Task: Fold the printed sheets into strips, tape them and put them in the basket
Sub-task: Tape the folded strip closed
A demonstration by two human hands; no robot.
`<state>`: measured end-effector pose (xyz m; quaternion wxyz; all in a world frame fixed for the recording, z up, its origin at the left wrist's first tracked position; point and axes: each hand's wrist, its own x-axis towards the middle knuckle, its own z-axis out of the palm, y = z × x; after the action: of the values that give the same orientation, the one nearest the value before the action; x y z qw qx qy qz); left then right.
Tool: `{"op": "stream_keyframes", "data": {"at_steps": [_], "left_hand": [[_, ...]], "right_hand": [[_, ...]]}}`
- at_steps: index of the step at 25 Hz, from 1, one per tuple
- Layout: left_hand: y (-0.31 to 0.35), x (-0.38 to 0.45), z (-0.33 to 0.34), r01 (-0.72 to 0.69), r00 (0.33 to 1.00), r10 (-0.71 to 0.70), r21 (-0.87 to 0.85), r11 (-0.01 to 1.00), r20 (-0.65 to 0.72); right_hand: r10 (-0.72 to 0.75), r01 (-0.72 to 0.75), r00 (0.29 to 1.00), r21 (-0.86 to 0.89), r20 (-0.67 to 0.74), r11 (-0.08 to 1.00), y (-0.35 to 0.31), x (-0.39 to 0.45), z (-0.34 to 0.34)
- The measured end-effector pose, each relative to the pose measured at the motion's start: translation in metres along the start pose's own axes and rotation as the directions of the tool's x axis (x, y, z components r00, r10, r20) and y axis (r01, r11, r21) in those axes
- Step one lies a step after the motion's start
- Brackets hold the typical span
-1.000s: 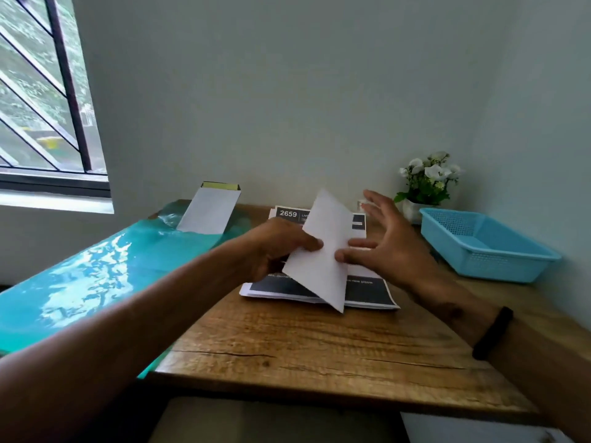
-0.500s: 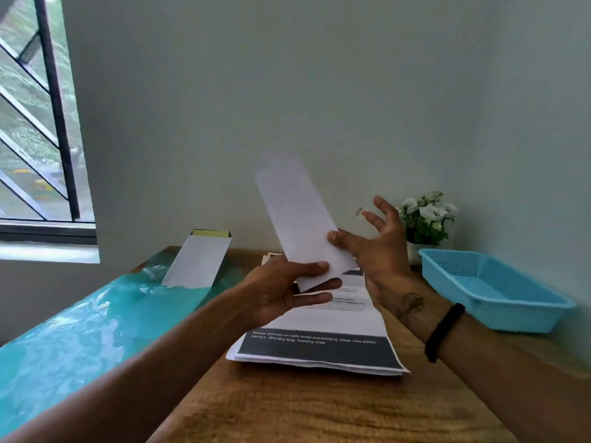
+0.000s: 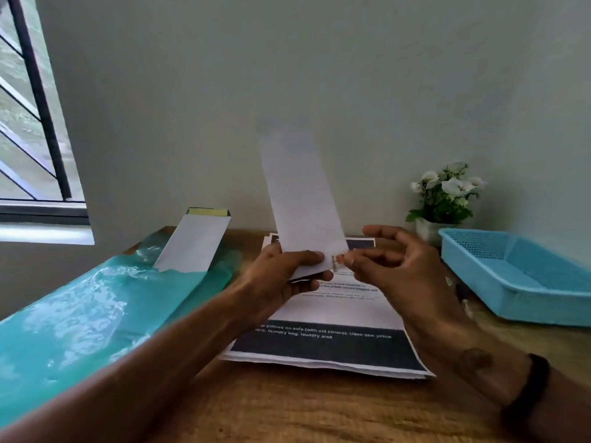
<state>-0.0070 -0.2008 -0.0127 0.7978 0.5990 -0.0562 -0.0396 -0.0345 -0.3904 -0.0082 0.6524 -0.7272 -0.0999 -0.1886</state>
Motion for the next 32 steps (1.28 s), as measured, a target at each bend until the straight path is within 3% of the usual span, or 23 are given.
{"op": "stream_keyframes", "data": {"at_steps": [4,14,32], "left_hand": [[-0.003,-0.003,0.005,0.01,0.999,-0.011,0.025,1.0,0.031],[-0.004,-0.011,0.015,-0.045,0.996,0.054,-0.14,0.989,0.067],[-0.009,-0.013,0.017,-0.127,0.988,0.135,-0.113,0.986,0.072]], "right_hand": [[0.01,-0.008,0.999,0.035,-0.045,0.999,0.005,0.0,0.0],[-0.072,0.081,0.981,0.044,-0.178,0.996,0.008,-0.002,0.001],[-0.161,0.151,0.975,-0.072,-0.152,0.986,0.013,-0.001,0.0]]}}
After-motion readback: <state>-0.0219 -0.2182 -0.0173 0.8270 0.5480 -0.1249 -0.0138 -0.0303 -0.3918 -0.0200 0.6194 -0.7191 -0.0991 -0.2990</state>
